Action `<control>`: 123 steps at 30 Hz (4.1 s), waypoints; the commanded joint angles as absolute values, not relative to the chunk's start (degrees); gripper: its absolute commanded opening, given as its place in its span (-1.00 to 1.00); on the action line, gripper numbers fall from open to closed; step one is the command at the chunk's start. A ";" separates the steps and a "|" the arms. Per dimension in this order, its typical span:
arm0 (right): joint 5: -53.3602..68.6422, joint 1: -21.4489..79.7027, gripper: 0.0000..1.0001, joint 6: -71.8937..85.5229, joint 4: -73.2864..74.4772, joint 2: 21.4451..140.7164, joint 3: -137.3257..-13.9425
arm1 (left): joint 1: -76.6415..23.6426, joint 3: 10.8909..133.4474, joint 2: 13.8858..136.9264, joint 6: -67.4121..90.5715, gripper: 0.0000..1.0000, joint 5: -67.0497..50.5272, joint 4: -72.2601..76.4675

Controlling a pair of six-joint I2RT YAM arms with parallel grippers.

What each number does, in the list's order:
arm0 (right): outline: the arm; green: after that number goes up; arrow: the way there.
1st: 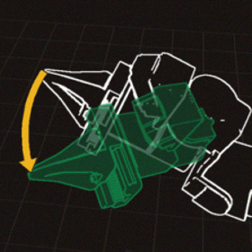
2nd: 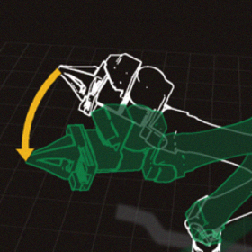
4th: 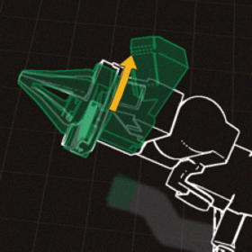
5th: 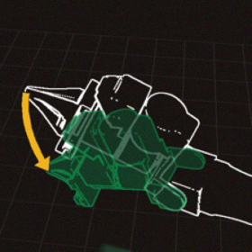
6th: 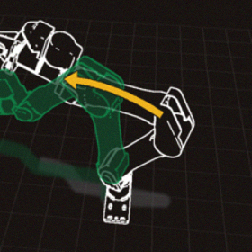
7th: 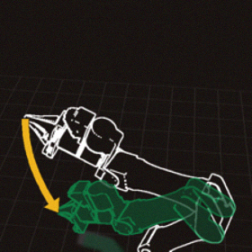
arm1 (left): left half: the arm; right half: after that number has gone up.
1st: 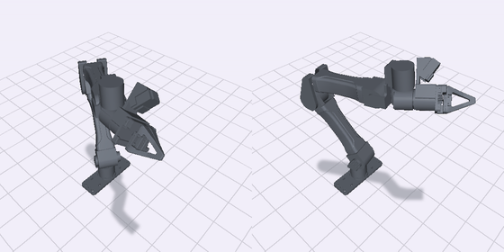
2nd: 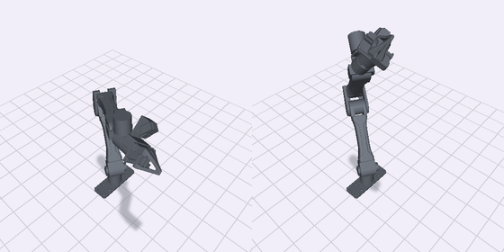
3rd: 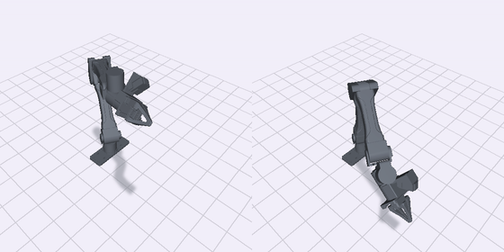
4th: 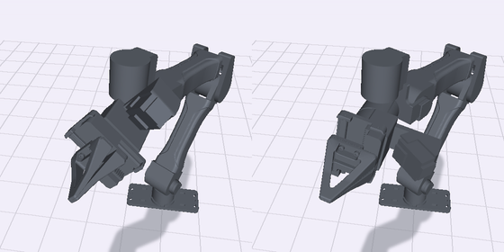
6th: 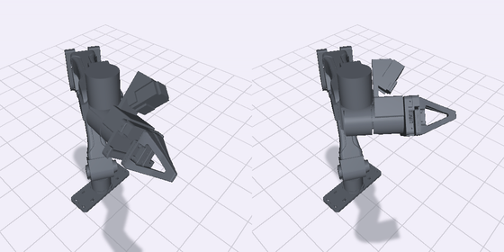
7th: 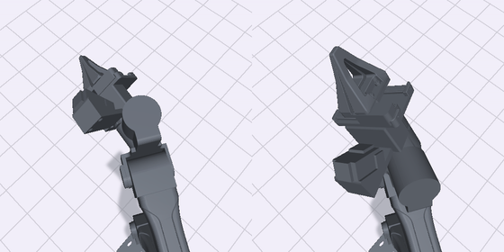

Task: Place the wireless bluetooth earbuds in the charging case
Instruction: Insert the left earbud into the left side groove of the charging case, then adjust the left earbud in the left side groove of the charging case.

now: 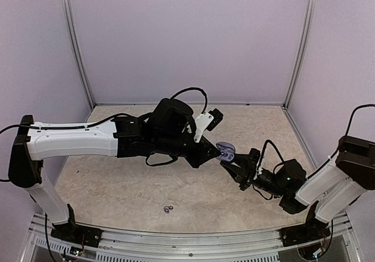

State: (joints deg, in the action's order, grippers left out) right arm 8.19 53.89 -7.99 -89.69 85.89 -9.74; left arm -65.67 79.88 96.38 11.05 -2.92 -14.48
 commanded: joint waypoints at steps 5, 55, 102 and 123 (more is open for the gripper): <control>8.74 54.41 -0.99 -7.21 -98.35 85.17 -9.72 | -65.60 82.08 97.21 12.25 -0.60 -1.45 -15.83; 10.76 54.27 -1.00 -4.54 -101.63 85.48 -8.76 | -64.62 74.16 87.01 7.76 -0.11 -4.05 -7.41; 26.40 54.40 -1.00 3.20 -78.43 68.32 -11.93 | -79.86 64.04 81.98 -48.36 -0.30 9.94 4.09; 27.85 54.57 -1.00 2.98 -79.14 68.90 -11.98 | -77.71 65.22 83.78 -47.88 -0.33 8.09 2.98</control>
